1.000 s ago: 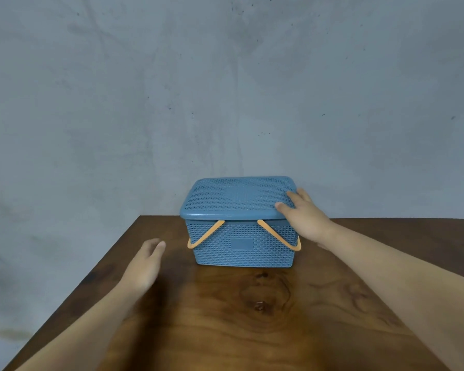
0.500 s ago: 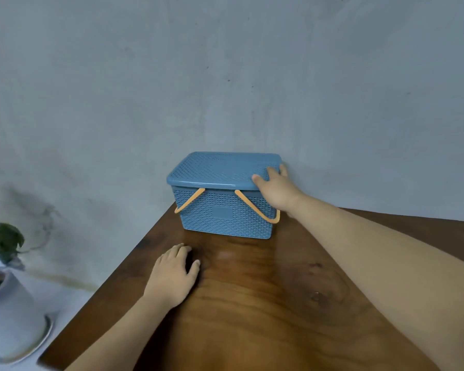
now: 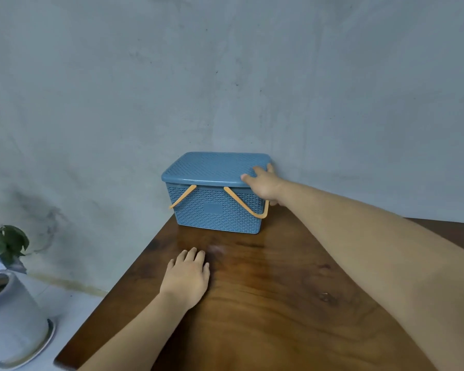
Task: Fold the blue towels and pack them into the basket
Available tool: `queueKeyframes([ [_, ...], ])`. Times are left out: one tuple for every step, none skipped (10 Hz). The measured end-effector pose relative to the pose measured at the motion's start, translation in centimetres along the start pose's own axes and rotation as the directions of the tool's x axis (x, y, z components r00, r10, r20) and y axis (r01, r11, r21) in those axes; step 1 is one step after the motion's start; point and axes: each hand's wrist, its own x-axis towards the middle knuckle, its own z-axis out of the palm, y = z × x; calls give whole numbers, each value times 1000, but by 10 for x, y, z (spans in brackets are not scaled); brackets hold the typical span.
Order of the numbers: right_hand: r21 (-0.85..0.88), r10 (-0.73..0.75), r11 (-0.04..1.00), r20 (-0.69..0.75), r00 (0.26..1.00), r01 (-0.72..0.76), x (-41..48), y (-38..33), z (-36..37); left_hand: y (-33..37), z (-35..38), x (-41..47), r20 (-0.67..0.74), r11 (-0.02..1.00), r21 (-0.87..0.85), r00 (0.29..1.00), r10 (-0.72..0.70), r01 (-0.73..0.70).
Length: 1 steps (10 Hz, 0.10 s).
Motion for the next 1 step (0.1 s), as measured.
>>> queueKeyframes([
  [-108,-99,989,53,994,104,-30,7,-33,23,-26,-4,171,988,120,983,72,-94],
])
